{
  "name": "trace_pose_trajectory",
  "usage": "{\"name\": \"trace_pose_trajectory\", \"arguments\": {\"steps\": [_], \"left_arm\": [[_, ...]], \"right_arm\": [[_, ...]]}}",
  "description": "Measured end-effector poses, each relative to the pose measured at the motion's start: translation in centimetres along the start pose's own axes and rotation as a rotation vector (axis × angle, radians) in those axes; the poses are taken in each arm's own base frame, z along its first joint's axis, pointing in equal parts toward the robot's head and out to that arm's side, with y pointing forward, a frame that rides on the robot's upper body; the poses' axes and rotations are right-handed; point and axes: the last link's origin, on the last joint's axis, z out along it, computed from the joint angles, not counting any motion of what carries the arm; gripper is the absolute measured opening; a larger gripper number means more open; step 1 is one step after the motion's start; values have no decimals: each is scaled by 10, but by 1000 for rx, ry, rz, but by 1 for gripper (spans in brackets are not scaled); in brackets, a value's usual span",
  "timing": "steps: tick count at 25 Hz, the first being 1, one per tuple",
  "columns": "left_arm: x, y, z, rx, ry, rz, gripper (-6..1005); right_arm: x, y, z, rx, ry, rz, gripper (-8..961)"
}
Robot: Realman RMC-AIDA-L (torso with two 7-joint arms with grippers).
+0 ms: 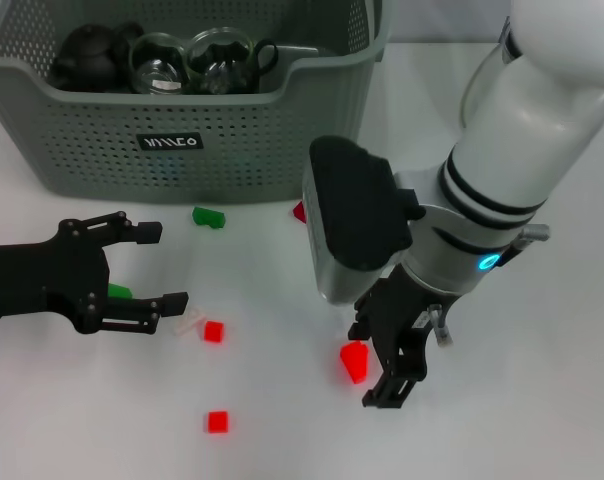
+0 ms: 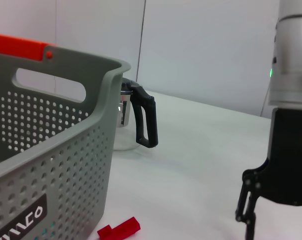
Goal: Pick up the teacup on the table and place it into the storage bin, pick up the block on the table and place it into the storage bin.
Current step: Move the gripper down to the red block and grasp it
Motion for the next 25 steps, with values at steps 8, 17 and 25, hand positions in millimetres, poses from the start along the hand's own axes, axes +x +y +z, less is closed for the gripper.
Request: {"name": "trace_pose_trajectory", "arguments": {"steps": [8, 17, 25], "left_arm": [[2, -1, 3, -1, 10, -12, 950], [3, -1, 2, 5, 20, -19, 951], [3, -1, 2, 7, 19, -20, 951]], "right_arm": [[-1, -7, 11, 74, 36, -53, 796], [-3, -5, 17, 81, 50, -84, 796], [-5, -3, 22, 82, 47, -87, 795]]}}
